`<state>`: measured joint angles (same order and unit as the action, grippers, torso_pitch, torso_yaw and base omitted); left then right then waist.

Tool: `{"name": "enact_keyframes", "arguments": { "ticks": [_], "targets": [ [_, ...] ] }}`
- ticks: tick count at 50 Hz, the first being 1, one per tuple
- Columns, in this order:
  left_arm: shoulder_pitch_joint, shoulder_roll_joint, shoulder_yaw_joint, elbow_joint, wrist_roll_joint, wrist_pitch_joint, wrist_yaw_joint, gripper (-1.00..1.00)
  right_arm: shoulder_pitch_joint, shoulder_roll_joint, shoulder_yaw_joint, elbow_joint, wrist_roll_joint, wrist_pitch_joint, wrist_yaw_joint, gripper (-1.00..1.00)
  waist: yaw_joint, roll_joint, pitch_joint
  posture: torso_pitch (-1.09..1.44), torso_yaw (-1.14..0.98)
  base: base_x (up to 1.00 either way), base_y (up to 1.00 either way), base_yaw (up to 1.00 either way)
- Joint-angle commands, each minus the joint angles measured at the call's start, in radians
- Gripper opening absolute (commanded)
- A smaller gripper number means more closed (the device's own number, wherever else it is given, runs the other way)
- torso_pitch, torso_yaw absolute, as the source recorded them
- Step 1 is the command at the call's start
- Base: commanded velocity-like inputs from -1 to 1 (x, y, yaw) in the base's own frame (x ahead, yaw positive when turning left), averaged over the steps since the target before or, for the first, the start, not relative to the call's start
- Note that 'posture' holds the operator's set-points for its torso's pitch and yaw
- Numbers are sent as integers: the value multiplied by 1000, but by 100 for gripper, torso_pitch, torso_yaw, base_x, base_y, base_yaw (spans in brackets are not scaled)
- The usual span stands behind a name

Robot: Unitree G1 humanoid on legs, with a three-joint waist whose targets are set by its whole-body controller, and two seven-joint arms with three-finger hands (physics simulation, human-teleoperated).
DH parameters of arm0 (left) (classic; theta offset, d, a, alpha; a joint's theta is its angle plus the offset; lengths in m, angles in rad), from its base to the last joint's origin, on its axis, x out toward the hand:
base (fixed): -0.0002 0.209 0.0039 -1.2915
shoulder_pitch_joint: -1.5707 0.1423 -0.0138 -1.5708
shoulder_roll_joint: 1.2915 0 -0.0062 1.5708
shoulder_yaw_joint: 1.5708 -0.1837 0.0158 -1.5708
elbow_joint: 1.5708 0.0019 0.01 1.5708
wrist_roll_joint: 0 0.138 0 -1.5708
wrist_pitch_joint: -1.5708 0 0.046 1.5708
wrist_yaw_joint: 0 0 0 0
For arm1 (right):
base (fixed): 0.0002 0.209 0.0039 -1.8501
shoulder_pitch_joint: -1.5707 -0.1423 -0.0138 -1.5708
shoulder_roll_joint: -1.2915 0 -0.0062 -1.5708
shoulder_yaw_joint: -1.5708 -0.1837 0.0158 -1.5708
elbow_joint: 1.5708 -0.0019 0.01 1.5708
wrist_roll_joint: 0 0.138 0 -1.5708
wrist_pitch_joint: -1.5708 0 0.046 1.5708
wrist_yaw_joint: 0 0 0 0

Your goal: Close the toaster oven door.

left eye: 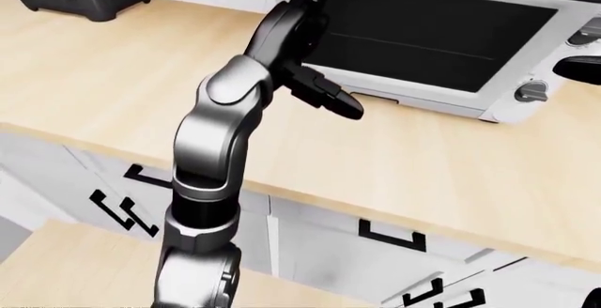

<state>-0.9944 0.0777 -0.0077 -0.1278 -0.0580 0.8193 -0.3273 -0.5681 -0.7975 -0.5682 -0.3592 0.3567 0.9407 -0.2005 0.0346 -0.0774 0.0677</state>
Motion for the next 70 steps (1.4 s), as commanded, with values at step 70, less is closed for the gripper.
{"name": "enact_keyframes", "arguments": {
  "ticks": [70],
  "targets": [
    [-273, -44, 9, 504, 54, -274, -93, 100, -10, -20, -22, -14, -9, -38, -7, 100, 5, -20, -29, 0, 0, 0, 0, 0]
  ]
}}
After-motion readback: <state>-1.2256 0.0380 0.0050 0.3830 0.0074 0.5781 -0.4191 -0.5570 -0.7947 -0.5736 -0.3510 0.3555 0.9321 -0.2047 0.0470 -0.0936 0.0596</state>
